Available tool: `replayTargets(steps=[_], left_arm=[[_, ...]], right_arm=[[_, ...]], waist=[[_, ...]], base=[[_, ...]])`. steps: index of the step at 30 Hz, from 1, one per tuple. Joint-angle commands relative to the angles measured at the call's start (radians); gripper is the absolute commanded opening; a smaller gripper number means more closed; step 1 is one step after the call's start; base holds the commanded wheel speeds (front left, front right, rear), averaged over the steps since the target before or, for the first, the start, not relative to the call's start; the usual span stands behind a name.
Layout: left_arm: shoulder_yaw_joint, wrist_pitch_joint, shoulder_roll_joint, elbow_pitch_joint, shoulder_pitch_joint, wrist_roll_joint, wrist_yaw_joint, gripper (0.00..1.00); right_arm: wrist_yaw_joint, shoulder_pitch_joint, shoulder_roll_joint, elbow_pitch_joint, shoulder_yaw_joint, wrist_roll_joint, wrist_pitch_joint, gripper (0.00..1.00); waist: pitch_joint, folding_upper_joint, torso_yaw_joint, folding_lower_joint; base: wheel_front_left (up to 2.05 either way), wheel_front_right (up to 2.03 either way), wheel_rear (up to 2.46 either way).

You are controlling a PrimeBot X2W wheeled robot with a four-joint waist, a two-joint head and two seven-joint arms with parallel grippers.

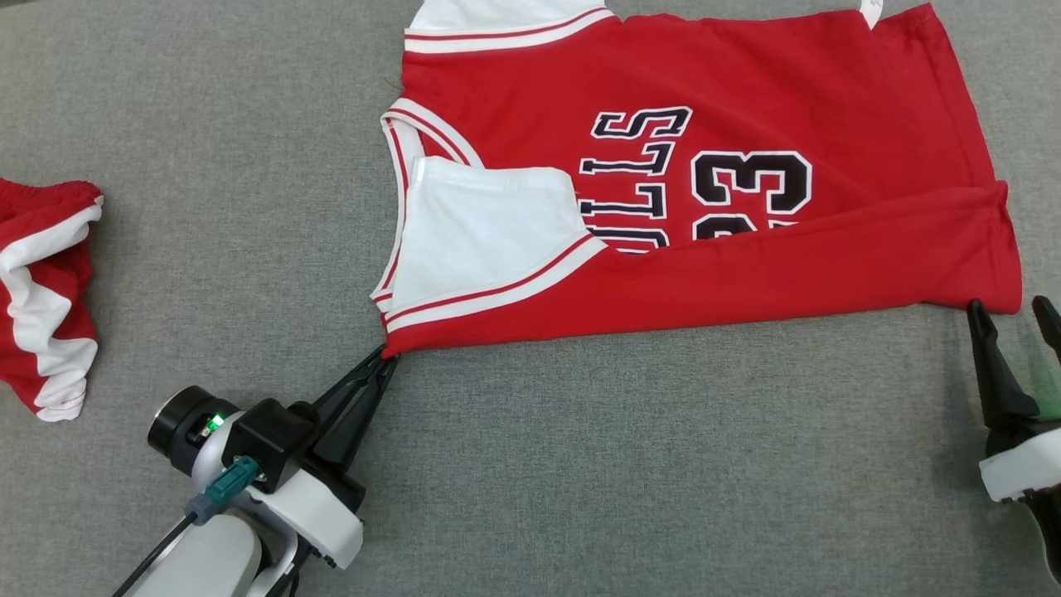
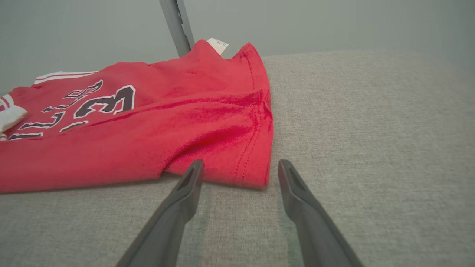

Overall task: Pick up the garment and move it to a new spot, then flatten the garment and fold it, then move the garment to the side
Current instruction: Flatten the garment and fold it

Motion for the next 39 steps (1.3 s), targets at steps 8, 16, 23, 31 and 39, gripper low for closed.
replayTargets(steps=[8,16,23,31,39], left_arm=[[-0.006,0.003,0.017,-0.009,-0.033,0.012,0.002,0.0],[-0.002,-0.007,0.038,-0.019,-0.04,0.022,0.012,0.0],[-0.007,0.0,0.086,-0.065,0.021,0.027,0.018,0.0],[-0.043,0.094,0.158,-0.247,0.193,0.016,0.053,0.0],[-0.044,0.182,0.197,-0.377,0.311,-0.018,0.103,0.0]], right_arm=[[0.0,-0.08,-0.036,0.087,0.071,0.029,0.051,0.98],[-0.001,-0.033,-0.108,0.058,0.101,0.05,0.005,0.0],[-0.001,0.079,-0.175,-0.041,0.088,0.136,0.032,0.0],[-0.001,0.27,-0.236,-0.184,0.019,0.23,0.13,0.0],[-0.001,0.429,-0.263,-0.276,-0.056,0.277,0.19,0.0]], waist=[[0.016,0.0,0.016,0.0],[0.005,0.0,0.026,0.0],[-0.029,0.0,0.006,0.0],[-0.034,0.0,-0.008,0.0],[-0.029,0.0,-0.002,0.0]], base=[[0.0,0.0,0.0],[0.0,0.0,0.0],[0.0,0.0,0.0],[0.0,0.0,0.0],[0.0,0.0,0.0]])
